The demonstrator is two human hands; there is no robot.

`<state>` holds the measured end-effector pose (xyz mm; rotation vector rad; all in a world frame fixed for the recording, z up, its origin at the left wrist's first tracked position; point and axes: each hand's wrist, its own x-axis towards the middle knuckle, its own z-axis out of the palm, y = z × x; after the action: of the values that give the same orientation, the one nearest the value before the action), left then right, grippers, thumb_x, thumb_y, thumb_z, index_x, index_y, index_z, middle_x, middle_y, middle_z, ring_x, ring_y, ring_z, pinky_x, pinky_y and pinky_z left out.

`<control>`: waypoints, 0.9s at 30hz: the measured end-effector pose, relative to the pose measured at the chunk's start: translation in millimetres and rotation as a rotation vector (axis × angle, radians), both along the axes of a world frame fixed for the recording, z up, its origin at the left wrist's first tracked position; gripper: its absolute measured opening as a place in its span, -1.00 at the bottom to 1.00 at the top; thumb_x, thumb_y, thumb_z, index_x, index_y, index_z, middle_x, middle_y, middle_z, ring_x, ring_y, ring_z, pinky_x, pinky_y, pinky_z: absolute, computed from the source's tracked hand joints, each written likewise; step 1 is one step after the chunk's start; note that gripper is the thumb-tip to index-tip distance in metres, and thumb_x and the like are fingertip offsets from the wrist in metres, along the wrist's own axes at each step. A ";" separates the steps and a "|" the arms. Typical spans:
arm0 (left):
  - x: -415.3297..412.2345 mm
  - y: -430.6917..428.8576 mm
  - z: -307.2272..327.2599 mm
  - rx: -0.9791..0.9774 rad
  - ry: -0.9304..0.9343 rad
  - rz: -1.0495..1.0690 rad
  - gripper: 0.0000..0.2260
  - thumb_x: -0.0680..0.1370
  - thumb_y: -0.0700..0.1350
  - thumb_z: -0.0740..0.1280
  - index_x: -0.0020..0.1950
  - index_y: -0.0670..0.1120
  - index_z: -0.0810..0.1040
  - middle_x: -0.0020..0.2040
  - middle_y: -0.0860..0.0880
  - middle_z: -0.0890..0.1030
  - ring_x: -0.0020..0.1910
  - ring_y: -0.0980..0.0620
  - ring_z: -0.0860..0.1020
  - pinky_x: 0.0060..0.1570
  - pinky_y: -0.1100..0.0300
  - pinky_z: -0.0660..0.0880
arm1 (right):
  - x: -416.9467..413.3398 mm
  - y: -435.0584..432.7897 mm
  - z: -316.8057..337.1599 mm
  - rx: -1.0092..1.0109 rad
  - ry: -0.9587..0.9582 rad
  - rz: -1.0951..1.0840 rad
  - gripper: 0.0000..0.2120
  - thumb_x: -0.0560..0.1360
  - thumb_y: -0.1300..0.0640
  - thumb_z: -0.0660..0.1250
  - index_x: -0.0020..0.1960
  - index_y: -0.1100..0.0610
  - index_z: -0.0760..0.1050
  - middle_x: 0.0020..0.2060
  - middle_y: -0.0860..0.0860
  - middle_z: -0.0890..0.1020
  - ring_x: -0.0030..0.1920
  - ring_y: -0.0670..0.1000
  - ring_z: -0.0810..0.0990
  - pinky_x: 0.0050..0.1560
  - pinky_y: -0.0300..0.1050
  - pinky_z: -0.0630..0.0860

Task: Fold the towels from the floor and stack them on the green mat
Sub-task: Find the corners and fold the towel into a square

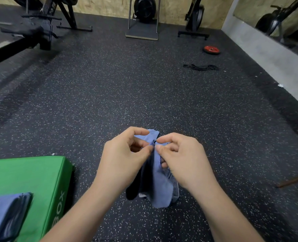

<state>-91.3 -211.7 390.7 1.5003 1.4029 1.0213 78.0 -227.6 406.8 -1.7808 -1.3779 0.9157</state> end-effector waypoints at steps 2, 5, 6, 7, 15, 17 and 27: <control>0.2 -0.8 1.7 0.012 0.014 0.002 -0.77 0.58 -0.14 0.53 0.11 0.18 0.67 -0.16 0.18 0.76 -0.21 0.17 0.68 -0.11 0.13 0.53 | -0.9 -0.3 1.5 -0.021 0.054 -0.007 -0.87 0.63 0.17 0.43 0.10 -0.01 0.69 -0.33 -0.08 0.74 -0.36 -0.07 0.73 -0.10 -0.03 0.71; -0.9 -1.2 4.1 0.015 0.024 -0.004 -0.78 0.57 -0.15 0.54 0.10 0.17 0.68 -0.16 0.20 0.76 -0.23 0.21 0.67 -0.12 0.18 0.51 | -0.1 -0.5 4.5 -0.033 0.131 -0.025 -0.83 0.61 0.23 0.43 0.12 -0.01 0.67 -0.32 -0.03 0.75 -0.34 -0.06 0.74 -0.15 -0.09 0.67; -0.8 -1.3 4.5 0.017 0.028 -0.004 -0.77 0.56 -0.15 0.55 0.09 0.16 0.68 -0.17 0.21 0.76 -0.23 0.22 0.67 -0.11 0.18 0.52 | 0.5 -0.2 4.2 -0.029 0.138 -0.030 -0.83 0.60 0.23 0.44 0.11 -0.01 0.67 -0.32 -0.02 0.75 -0.34 -0.05 0.73 -0.14 -0.05 0.68; -0.8 -1.7 5.1 0.019 0.031 -0.001 -0.77 0.55 -0.15 0.56 0.08 0.16 0.68 -0.17 0.21 0.76 -0.23 0.21 0.68 -0.10 0.16 0.55 | 1.0 0.1 3.2 -0.020 0.130 -0.031 -0.84 0.59 0.22 0.45 0.10 -0.01 0.66 -0.33 -0.01 0.75 -0.33 -0.04 0.73 -0.11 0.01 0.70; 3.1 -4.8 7.0 0.103 0.107 0.034 -0.76 0.50 -0.21 0.58 -0.04 0.14 0.70 -0.20 0.26 0.73 -0.20 0.27 0.68 -0.15 0.41 0.51 | -4.2 -0.1 2.0 -0.001 0.228 -0.052 -0.80 0.61 0.34 0.36 0.01 0.09 0.68 -0.25 0.07 0.77 -0.23 0.00 0.78 -0.08 0.01 0.73; 3.4 -5.9 9.3 0.122 0.124 0.025 -0.77 0.51 -0.23 0.56 -0.05 0.12 0.71 -0.19 0.28 0.73 -0.18 0.30 0.69 -0.16 0.43 0.51 | -5.0 -0.4 3.8 -0.017 0.257 -0.042 -0.77 0.60 0.38 0.34 0.04 0.10 0.68 -0.23 0.08 0.77 -0.21 0.01 0.79 -0.04 -0.01 0.73; -1.2 -6.7 16.0 0.184 0.130 -0.073 -0.66 0.52 -0.33 0.50 0.04 0.14 0.73 -0.11 0.30 0.74 -0.13 0.34 0.68 -0.10 0.51 0.45 | -1.1 0.6 5.5 -0.006 0.210 0.012 -0.73 0.59 0.33 0.42 0.12 0.00 0.72 -0.21 0.03 0.75 -0.25 -0.05 0.76 -0.17 -0.21 0.65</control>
<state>-92.5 -218.3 406.6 1.7673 1.3619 1.0467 76.8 -226.9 412.2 -1.6302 -1.2534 1.0810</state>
